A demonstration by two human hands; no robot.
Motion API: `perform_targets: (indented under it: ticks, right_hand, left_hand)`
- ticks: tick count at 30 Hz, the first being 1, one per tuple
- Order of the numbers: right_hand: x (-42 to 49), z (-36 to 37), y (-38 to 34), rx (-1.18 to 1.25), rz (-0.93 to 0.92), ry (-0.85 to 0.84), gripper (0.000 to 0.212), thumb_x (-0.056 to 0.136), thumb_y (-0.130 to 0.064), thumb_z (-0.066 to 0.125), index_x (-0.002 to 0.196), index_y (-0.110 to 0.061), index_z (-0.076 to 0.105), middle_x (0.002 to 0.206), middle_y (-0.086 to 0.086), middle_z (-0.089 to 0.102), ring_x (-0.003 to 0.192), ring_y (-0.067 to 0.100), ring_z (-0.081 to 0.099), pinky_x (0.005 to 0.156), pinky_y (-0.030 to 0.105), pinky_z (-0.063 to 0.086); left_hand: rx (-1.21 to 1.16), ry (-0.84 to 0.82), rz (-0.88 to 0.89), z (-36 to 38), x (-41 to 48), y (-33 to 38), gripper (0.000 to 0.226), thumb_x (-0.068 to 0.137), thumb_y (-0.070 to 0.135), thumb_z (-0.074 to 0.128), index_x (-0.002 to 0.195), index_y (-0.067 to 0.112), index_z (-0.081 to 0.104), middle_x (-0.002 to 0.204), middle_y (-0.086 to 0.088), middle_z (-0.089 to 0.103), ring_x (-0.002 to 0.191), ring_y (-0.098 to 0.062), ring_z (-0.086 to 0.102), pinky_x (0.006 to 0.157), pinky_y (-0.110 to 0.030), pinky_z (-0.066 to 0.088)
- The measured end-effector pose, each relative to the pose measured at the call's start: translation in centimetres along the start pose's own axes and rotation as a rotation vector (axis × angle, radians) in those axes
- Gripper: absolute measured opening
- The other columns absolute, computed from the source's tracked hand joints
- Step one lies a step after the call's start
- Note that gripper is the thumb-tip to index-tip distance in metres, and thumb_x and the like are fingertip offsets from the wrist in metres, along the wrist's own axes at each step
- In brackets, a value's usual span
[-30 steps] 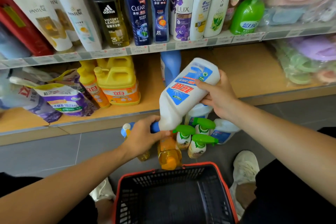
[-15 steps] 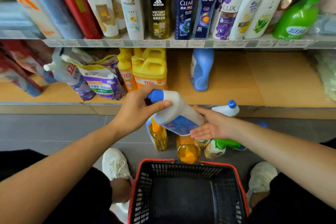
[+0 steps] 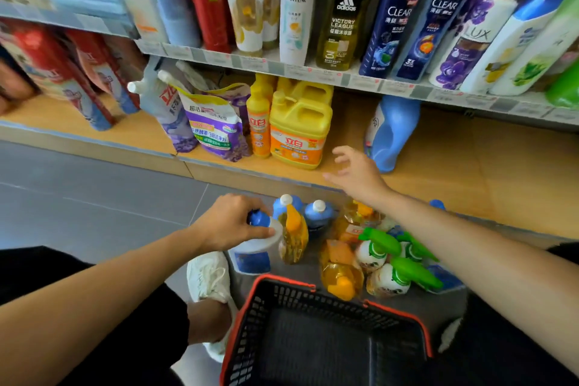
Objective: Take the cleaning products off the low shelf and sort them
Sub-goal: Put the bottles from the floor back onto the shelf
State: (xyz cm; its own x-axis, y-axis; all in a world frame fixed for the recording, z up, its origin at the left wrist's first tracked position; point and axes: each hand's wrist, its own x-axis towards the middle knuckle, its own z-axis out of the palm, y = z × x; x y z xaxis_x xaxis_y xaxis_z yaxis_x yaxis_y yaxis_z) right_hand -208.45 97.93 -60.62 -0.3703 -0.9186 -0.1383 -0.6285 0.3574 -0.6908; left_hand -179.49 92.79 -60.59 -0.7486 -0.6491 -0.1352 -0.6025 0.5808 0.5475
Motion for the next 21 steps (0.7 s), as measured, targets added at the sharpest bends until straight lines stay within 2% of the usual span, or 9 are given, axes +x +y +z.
perform_targets:
  ticks: [2,5,6,8,10,13,16,18,21]
  right_hand:
    - [2.7,-0.6,-0.4,0.026,-0.007,0.041,0.077,0.081,-0.034,0.082,0.146,-0.018,0.044,0.141,0.007,0.053,0.110,0.023,0.061,0.081,0.031,0.046]
    - [6.1,-1.3,-0.9,0.031,-0.017,0.040,0.092,0.081,-0.034,0.082,0.154,-0.017,0.030,0.157,0.010,0.033,0.136,0.031,0.046,0.105,0.041,0.045]
    - [6.9,-1.4,-1.1,0.033,-0.030,0.040,0.093,0.081,-0.033,0.083,0.155,-0.016,0.028,0.160,0.011,0.030,0.141,0.032,0.040,0.112,0.046,0.041]
    - [8.2,-1.4,-1.9,0.022,-0.088,0.071,0.089,0.082,-0.031,0.082,0.154,-0.016,0.033,0.158,0.010,0.034,0.143,0.030,0.038,0.115,0.046,0.037]
    - [9.1,-1.1,-2.6,0.021,-0.156,0.098,0.080,0.083,-0.029,0.081,0.150,-0.013,0.040,0.151,0.009,0.044,0.138,0.028,0.043,0.113,0.042,0.039]
    - [9.8,-0.9,-3.2,-0.040,-0.194,0.123,0.069,0.083,-0.031,0.080,0.143,-0.014,0.050,0.138,0.011,0.053,0.130,0.030,0.048,0.109,0.045,0.041]
    - [10.1,-0.8,-3.9,-0.115,-0.253,0.075,0.045,0.084,-0.033,0.079,0.123,-0.014,0.068,0.118,0.007,0.067,0.114,0.027,0.058,0.094,0.037,0.047]
    - [10.0,-0.4,-4.5,-0.120,-0.272,0.022,0.034,0.086,-0.031,0.078,0.114,-0.014,0.071,0.111,0.004,0.070,0.109,0.024,0.061,0.088,0.033,0.048]
    - [9.6,-0.2,-5.4,-0.132,-0.252,-0.018,0.026,0.089,-0.029,0.075,0.110,-0.015,0.071,0.108,0.002,0.071,0.106,0.023,0.063,0.089,0.037,0.051]
  left_hand:
    - [0.019,-0.050,-0.046,1.4,0.2,-1.3,0.035,0.082,0.049,0.078,0.104,0.023,0.073,0.087,0.006,0.070,0.078,-0.013,0.060,0.073,-0.032,0.047]
    - [0.066,-0.161,-0.055,3.6,0.5,-2.5,0.037,0.085,0.047,0.075,0.110,0.021,0.069,0.093,0.003,0.069,0.084,-0.017,0.061,0.072,-0.030,0.042]
    - [0.077,-0.196,-0.046,4.2,0.7,-2.7,0.036,0.086,0.046,0.075,0.112,0.021,0.067,0.097,0.002,0.069,0.087,-0.019,0.062,0.072,-0.029,0.041]
    - [0.073,-0.238,-0.033,5.1,1.2,-2.8,0.036,0.087,0.042,0.074,0.115,0.022,0.067,0.100,0.001,0.069,0.090,-0.020,0.063,0.073,-0.028,0.039]
    - [0.033,-0.246,-0.041,6.1,2.0,-2.6,0.036,0.087,0.042,0.074,0.115,0.019,0.067,0.099,-0.001,0.069,0.090,-0.021,0.063,0.074,-0.029,0.041]
    - [-0.024,-0.272,-0.032,7.5,2.5,-2.0,0.037,0.088,0.042,0.074,0.114,0.017,0.067,0.097,-0.003,0.068,0.088,-0.022,0.062,0.078,-0.034,0.046]
    - [-0.081,-0.290,0.001,8.3,2.3,-1.9,0.035,0.088,0.040,0.074,0.115,0.018,0.067,0.100,-0.002,0.069,0.088,-0.019,0.062,0.080,-0.032,0.047]
    - [-0.157,-0.304,0.005,8.3,2.1,-1.9,0.033,0.089,0.037,0.075,0.115,0.019,0.068,0.100,0.001,0.068,0.086,-0.013,0.059,0.080,-0.028,0.047]
    - [-0.226,-0.361,-0.024,7.7,1.9,-1.6,0.033,0.090,0.036,0.074,0.118,0.020,0.068,0.099,0.004,0.065,0.087,-0.011,0.059,0.083,-0.026,0.050]
